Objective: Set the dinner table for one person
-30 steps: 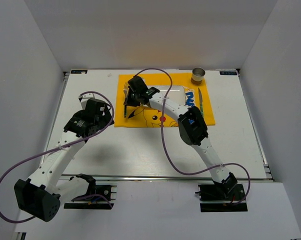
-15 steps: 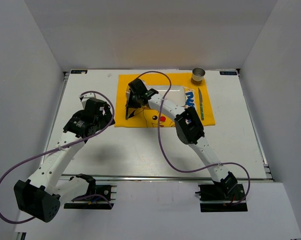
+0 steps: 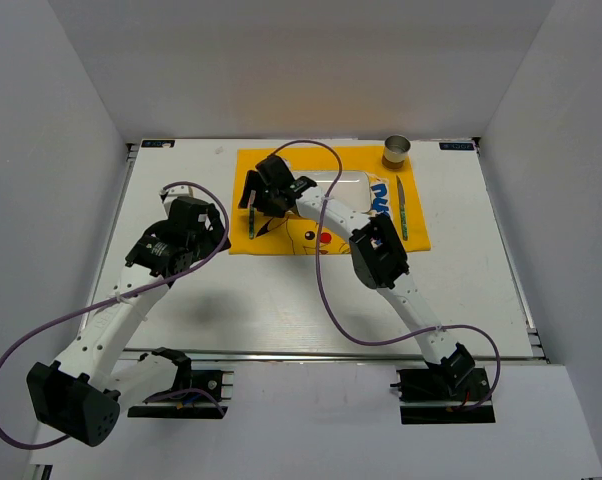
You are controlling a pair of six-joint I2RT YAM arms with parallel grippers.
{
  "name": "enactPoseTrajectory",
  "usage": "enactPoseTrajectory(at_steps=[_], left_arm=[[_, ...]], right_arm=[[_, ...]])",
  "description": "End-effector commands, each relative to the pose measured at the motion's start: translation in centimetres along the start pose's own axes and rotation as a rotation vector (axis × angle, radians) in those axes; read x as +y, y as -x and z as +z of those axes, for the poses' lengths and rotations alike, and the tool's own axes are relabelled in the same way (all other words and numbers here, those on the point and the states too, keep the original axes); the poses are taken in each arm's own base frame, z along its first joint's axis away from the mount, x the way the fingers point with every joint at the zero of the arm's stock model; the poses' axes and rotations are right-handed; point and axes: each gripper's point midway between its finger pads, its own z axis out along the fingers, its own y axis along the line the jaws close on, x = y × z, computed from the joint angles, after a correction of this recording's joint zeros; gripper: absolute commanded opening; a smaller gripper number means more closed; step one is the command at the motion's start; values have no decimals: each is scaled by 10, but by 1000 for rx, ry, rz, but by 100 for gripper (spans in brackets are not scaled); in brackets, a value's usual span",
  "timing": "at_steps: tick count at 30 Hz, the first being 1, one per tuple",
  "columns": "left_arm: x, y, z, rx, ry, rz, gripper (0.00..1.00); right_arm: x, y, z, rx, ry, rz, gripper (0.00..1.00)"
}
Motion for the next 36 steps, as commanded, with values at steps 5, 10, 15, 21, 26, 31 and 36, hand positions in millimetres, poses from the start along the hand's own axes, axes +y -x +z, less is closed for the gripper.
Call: enactPoseTrajectory(at_steps=[5, 10, 15, 21, 26, 31, 36], left_arm=[[10, 12, -10, -65, 27, -42, 98], [20, 18, -14, -104, 70, -52, 98], [23, 25, -18, -100, 104, -39, 98], [26, 46, -46, -138, 95, -56, 98], [34, 66, -81, -177, 94, -48, 98], [53, 62, -113, -195, 92, -49, 98], [59, 40, -130, -162, 21, -61, 98]], right_arm=[[90, 70, -124, -232, 182, -55, 89], [71, 97, -228, -380, 131, -165, 89], [-45, 74, -307, -406, -310, -337, 89], [-135, 25, -406, -406, -529, -386, 89], [-157, -1, -474, -454, -468, -368, 89], [-183, -22, -524, -452, -499, -341, 89], [-208, -41, -538, -443, -552, -296, 89]])
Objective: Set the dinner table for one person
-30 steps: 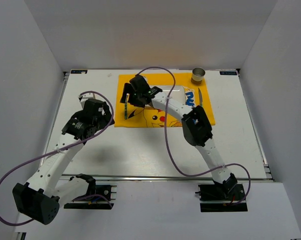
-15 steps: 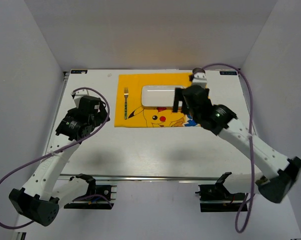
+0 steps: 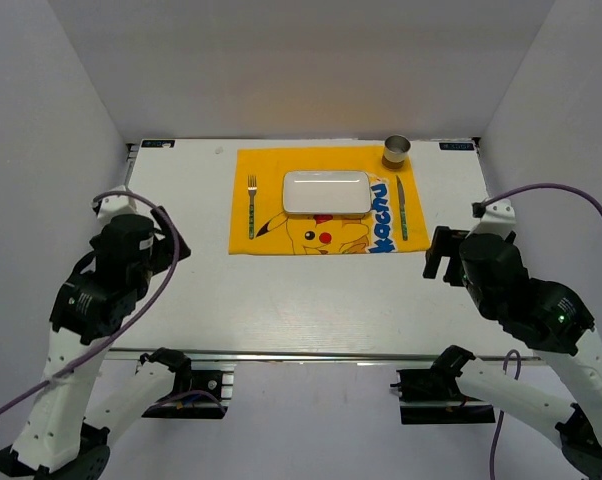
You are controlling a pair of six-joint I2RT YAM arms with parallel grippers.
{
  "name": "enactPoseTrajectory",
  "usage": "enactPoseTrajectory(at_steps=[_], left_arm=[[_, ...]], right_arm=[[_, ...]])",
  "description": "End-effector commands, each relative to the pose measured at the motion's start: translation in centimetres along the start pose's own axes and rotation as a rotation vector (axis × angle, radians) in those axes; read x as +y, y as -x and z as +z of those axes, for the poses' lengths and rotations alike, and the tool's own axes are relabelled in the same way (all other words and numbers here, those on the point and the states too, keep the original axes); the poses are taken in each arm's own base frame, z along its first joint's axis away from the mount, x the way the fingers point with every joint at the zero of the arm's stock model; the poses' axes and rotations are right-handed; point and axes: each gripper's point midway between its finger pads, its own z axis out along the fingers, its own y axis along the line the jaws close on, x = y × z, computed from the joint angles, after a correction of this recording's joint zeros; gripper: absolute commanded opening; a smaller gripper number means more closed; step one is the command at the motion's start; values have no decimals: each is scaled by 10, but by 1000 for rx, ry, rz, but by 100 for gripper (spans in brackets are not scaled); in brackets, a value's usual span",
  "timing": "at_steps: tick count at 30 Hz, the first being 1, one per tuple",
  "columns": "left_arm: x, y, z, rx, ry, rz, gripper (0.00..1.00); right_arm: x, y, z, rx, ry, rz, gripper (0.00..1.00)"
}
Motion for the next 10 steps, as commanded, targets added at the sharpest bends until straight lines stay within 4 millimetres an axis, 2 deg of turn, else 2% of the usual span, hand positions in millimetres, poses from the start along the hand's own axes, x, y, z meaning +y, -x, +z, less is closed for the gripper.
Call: enactPoseTrajectory(at_steps=[1, 5, 10], left_arm=[[17, -18, -18, 41, -9, 5, 98], [24, -26, -26, 29, -37, -18, 98], [29, -33, -31, 42, -38, -32, 98]], right_arm=[[-30, -24, -7, 58, -108, -27, 89], [-36, -22, -16, 13, -87, 28, 89], [-28, -29, -15, 10, -26, 61, 89]])
